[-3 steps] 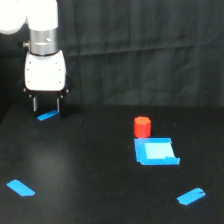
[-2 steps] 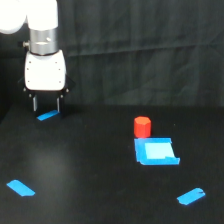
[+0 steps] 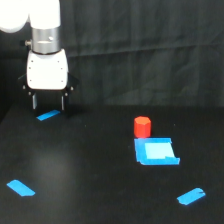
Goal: Pick up the red object from the table
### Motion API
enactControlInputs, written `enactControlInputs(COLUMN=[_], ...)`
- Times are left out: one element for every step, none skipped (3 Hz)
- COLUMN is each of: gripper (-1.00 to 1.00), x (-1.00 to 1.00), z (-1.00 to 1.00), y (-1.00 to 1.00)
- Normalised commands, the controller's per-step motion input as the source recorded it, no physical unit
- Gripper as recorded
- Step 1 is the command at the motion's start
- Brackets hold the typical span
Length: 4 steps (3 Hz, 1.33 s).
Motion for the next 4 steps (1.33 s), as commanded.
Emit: enactControlInputs(gripper=[0.99, 0.99, 0.99, 0.98], x=[0.71, 0.87, 0.95, 0.94], z=[-0.12, -0.24, -0.16, 0.01], y=[-0.17, -0.16, -0.15, -0.49])
